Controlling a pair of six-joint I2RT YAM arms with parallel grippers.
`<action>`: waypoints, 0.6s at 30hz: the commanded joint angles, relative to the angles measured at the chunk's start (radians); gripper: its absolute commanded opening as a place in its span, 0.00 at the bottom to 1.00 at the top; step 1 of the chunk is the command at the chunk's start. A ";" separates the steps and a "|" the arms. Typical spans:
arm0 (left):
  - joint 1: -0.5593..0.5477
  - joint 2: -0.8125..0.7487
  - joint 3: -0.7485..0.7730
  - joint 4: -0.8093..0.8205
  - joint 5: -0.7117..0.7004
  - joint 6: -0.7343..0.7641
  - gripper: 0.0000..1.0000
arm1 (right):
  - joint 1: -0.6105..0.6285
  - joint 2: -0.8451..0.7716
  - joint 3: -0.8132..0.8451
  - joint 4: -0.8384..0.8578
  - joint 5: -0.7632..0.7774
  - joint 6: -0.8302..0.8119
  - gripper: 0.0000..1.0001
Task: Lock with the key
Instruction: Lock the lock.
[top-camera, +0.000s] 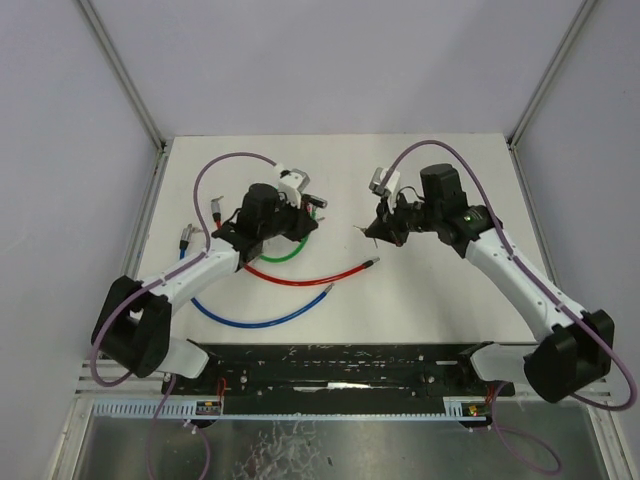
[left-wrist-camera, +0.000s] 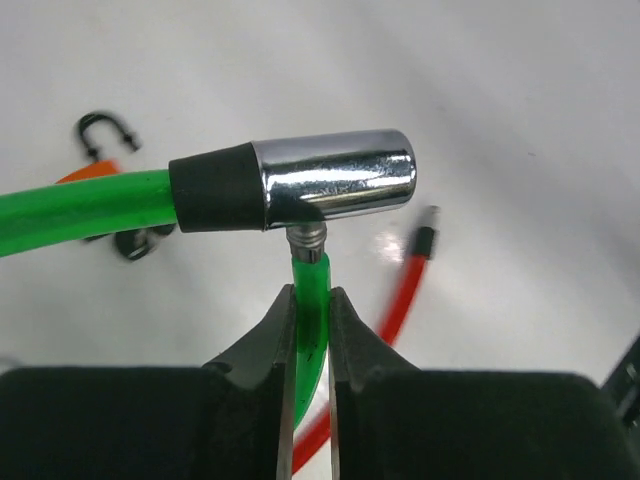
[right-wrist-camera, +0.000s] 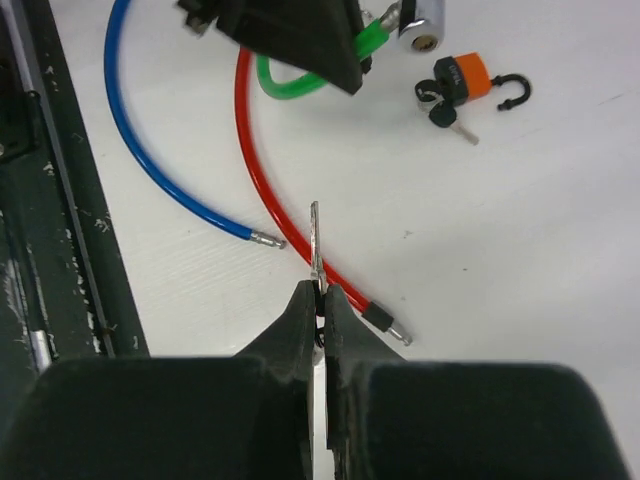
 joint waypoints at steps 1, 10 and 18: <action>0.084 0.047 0.060 -0.040 0.050 -0.107 0.00 | 0.028 -0.082 -0.009 -0.045 0.139 -0.127 0.00; 0.072 -0.121 -0.110 0.220 0.003 -0.052 0.00 | -0.033 -0.061 -0.012 -0.004 0.030 -0.027 0.00; 0.072 0.052 0.013 0.445 0.111 -0.290 0.00 | -0.214 -0.053 -0.045 0.082 -0.031 0.078 0.00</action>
